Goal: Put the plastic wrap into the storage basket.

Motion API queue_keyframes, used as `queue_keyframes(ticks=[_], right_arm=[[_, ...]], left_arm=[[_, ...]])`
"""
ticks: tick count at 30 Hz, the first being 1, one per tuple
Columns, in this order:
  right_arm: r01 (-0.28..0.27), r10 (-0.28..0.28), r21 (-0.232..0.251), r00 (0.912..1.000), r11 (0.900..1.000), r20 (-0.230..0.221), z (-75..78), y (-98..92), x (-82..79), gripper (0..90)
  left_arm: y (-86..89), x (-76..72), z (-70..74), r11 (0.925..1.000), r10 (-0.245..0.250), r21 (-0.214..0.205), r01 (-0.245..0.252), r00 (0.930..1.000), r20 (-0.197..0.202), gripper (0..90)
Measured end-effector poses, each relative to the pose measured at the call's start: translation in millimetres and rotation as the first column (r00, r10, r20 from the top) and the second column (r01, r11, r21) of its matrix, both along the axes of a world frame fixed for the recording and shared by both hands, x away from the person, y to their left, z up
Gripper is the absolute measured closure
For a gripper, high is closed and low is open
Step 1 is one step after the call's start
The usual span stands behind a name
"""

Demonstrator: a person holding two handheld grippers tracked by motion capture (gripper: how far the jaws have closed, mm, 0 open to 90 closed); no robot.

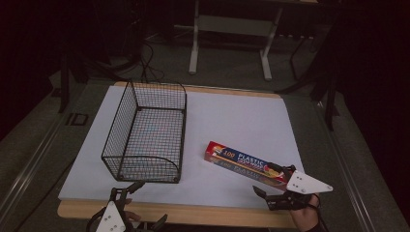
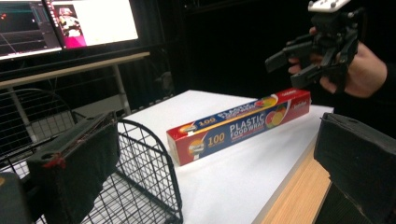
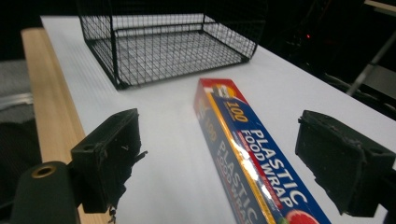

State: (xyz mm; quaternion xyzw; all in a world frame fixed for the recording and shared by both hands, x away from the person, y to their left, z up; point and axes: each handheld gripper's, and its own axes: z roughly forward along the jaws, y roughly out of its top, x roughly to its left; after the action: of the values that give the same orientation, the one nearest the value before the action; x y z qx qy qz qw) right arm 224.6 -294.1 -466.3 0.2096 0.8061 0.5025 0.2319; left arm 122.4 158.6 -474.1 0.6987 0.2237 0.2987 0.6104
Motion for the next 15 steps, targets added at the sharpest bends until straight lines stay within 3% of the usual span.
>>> queue_keyframes(ticks=[2,3,5,10,14,15], right_arm=[[0.009,-0.009,-0.02,0.9999,0.9998,-0.009,-0.5,0.9,0.1,13.5],[0.016,-0.018,-0.034,0.999,0.9993,-0.04,-1.8,1.8,0.7,12.0],[0.013,-0.015,-0.035,0.9982,0.9993,-0.058,-1.1,1.9,0.7,12.1],[0.032,-0.033,-0.028,0.9988,0.9991,-0.036,2.3,1.7,-0.7,10.4],[0.007,-0.008,-0.042,0.9997,0.9991,-0.024,3.7,2.4,2.1,10.0],[0.006,-0.006,-0.043,1.0,0.9991,-0.002,5.5,2.4,1.6,10.0]], left_arm=[[0.0,0.2,0.0,1.0,-0.003,-0.001,0.003,1.0,-0.002,1.0],[-0.1,0.5,-0.1,1.0,-0.005,-0.004,0.005,1.0,-0.005,1.0],[0.1,0.9,-0.4,1.0,-0.007,-0.006,0.007,0.9999,-0.008,1.0],[-1.1,1.7,-1.3,0.9991,-0.039,-0.017,0.038,0.999,-0.022,1.0],[-3.5,1.6,-2.0,0.9987,-0.05,-0.007,0.05,0.9986,-0.019,0.9],[-3.9,1.7,-2.1,0.9988,-0.05,-0.002,0.05,0.9986,-0.018,1.0]])
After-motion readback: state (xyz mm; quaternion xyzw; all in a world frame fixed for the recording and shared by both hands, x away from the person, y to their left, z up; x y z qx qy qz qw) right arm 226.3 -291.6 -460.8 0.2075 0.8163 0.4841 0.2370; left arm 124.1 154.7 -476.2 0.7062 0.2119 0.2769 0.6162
